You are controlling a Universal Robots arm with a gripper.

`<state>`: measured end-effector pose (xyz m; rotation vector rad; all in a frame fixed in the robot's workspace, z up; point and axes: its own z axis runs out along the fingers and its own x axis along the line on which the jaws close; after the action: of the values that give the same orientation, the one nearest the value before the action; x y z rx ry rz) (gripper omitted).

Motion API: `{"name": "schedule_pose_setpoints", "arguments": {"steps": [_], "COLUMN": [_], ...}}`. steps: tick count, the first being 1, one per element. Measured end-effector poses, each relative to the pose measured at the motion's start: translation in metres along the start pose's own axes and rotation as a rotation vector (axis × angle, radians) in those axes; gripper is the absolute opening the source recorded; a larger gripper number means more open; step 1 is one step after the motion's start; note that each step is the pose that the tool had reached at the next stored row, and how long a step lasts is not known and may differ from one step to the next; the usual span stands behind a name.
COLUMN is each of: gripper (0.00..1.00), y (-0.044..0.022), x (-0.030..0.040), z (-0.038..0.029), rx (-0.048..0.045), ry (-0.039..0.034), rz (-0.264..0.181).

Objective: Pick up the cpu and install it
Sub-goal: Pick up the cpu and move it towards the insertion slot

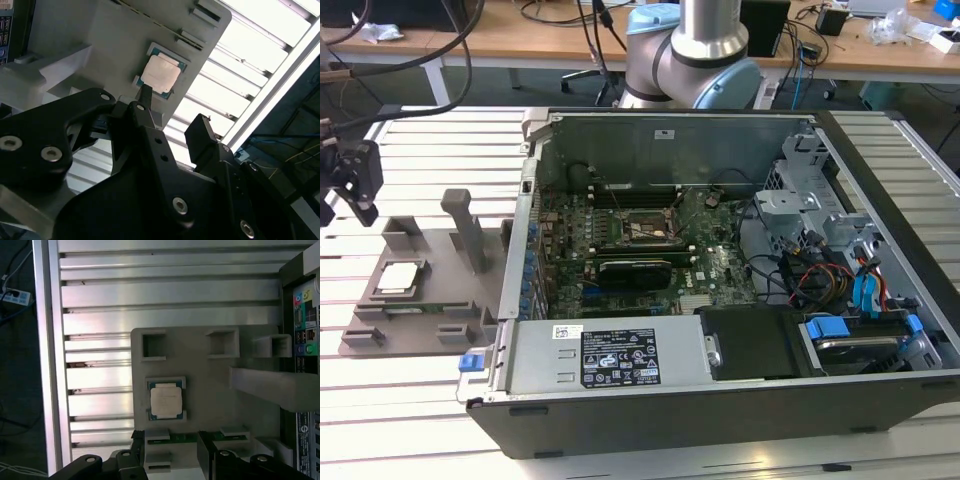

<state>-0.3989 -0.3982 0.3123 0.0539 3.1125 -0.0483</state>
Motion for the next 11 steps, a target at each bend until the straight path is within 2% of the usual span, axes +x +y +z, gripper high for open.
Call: {"name": "schedule_pose_setpoints", "arguments": {"steps": [4,11], "gripper": [0.54,0.54], "y": [0.001,0.0013], "x": [0.0001,0.0004], "z": [0.0023,0.0091], "rx": [-0.0023,-0.0062], "ry": [-0.0016,-0.0014], "rz": [-0.045,-0.047]}}
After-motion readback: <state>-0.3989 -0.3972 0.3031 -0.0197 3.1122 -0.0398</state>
